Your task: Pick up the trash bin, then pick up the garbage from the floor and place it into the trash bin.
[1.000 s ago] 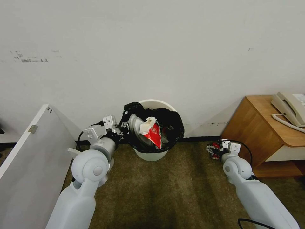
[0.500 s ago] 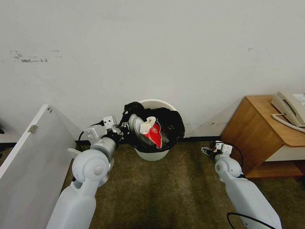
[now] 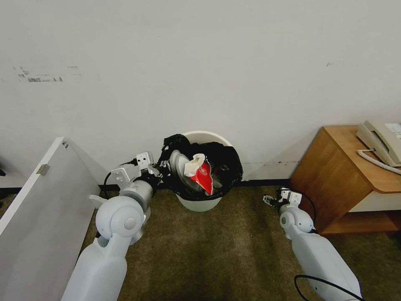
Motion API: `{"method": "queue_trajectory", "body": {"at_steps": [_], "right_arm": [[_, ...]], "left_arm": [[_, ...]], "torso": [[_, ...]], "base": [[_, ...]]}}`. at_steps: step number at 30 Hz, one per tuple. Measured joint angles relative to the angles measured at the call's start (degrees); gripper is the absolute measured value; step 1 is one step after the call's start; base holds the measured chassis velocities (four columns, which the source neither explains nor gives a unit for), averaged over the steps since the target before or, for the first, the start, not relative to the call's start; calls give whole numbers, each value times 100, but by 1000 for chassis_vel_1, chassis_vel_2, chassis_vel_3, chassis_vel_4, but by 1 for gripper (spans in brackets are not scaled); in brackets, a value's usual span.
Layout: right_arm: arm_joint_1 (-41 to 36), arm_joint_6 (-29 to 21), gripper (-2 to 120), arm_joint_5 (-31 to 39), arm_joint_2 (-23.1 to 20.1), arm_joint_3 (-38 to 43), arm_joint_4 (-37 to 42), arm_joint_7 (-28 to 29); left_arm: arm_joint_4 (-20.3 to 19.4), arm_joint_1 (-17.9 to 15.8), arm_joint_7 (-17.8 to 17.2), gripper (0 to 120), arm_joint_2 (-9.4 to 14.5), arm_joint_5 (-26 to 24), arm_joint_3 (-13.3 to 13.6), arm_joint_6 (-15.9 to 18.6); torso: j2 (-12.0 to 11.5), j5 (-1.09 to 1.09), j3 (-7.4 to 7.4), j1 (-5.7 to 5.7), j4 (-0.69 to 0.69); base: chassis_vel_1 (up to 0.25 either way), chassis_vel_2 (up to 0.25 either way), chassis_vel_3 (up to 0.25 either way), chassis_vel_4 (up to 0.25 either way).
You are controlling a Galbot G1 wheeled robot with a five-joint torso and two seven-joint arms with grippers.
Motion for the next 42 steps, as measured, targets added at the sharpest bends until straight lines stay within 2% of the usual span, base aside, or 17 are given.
{"method": "queue_trajectory", "body": {"at_steps": [6,42], "right_arm": [[239,185,100,-178,119,41,-504,-153],[884,654,100,-550,363,182,-1900,-514]], "left_arm": [[-10,23,0,5,0,5,3,-1],[7,31,12,5,-19,39,-6,-13]], "torso": [[0,1,0,0,1],[0,0,1,0,1]], "base": [[0,0,0,0],[0,0,0,0]]}}
